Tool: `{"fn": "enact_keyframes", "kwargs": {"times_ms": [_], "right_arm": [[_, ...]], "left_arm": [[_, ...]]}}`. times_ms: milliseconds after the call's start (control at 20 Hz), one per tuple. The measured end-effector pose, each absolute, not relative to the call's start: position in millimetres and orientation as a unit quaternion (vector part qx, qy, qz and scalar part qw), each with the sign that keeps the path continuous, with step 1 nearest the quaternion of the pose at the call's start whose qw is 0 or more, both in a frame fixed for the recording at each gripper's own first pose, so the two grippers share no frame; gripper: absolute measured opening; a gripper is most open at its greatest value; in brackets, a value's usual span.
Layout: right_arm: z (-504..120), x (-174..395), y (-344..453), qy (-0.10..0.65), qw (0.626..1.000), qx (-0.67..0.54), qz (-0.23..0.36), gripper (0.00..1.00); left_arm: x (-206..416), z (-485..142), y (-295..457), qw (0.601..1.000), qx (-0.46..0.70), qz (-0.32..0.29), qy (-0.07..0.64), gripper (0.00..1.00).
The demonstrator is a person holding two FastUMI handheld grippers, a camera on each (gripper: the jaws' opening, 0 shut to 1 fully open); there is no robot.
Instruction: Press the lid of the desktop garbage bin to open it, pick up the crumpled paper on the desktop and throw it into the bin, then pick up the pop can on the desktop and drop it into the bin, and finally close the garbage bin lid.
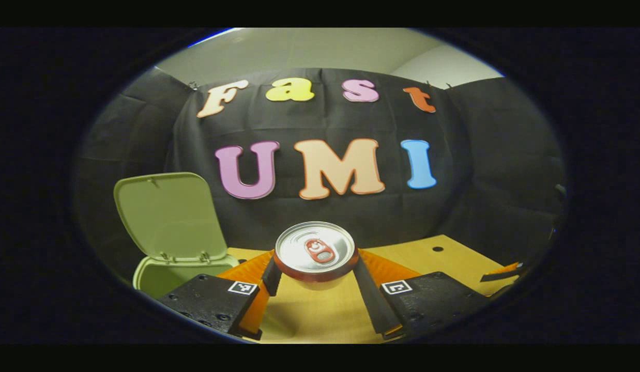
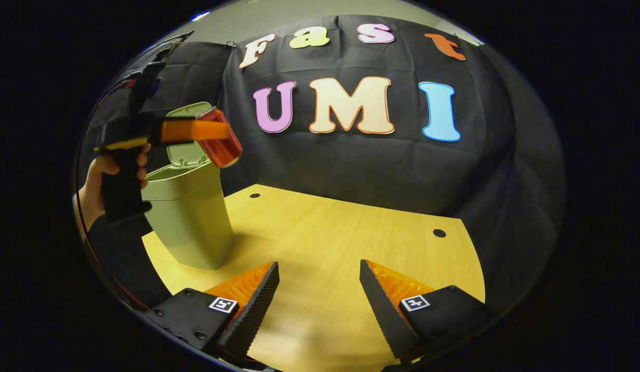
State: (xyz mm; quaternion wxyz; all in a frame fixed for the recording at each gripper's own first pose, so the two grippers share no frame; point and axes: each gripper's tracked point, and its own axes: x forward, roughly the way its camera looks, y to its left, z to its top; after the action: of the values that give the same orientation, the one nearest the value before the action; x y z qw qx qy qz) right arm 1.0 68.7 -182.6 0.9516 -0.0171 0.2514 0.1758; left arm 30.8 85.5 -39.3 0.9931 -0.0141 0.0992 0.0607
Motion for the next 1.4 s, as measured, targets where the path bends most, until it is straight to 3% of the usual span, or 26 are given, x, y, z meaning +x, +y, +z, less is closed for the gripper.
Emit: {"fn": "enact_keyframes", "kwargs": {"times_ms": [250,700,950,1250,1400], "right_arm": [[-188.3,7.0,70.9,0.257,0.949,-0.007,0.181,0.99],[-202.8,14.5,69.5,0.271,0.946,-0.015,0.179,0.98],[-204.3,12.1,66.2,0.271,0.947,-0.022,0.169,0.99],[-204.6,4.5,48.5,0.267,0.954,-0.018,0.132,0.98],[-207.8,1.3,36.4,0.271,0.957,-0.014,0.107,0.99]], "left_arm": [[19.9,-8.6,152.2,0.989,-0.028,0.129,0.070,0.72],[-29.7,-60.1,235.6,0.961,-0.029,0.245,0.123,0.76],[-13.8,-12.8,262.0,0.964,-0.016,0.256,0.074,0.92],[28.9,74.5,297.6,0.965,0.019,0.262,-0.017,0.92],[53.2,77.0,307.7,0.966,0.011,0.256,-0.011,0.92]]}}
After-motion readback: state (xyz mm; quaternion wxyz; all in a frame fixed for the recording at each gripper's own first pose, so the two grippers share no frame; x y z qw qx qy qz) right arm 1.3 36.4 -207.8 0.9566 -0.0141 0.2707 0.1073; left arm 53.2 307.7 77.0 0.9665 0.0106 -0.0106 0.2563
